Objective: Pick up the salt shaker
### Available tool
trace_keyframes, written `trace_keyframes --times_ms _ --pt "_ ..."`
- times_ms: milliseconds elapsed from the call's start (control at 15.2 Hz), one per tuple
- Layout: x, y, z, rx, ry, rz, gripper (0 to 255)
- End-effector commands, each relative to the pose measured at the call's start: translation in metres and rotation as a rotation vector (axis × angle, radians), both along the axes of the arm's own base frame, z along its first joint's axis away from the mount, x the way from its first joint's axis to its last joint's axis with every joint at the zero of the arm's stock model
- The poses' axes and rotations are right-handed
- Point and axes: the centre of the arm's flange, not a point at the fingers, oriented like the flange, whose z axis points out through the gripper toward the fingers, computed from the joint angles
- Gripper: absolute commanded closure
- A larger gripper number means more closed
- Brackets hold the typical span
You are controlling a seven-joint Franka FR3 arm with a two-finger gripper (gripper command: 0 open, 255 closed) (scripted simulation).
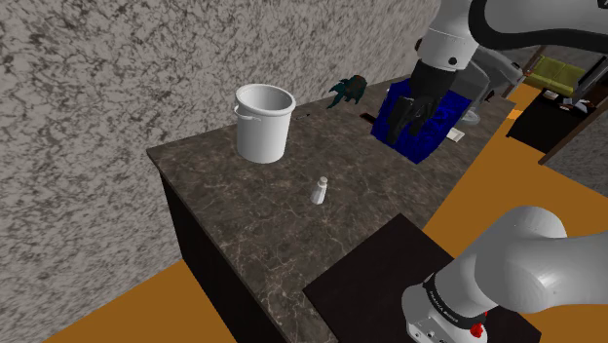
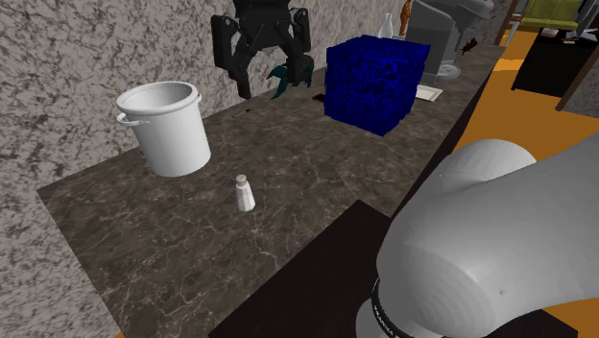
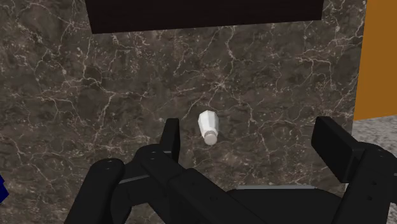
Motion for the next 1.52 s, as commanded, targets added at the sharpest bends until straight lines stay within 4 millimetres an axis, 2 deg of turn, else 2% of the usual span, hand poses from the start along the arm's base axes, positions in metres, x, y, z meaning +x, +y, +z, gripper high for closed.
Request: trace_keyframes --times_ms 0,726,1452 --pt "0.000 0.000 0.000 0.000 0.000 0.000 0" --pt "0.038 -0.023 -0.133 0.051 -0.128 0.075 0" --pt "0.095 -0.036 -0.260 0.103 -0.256 0.151 0"
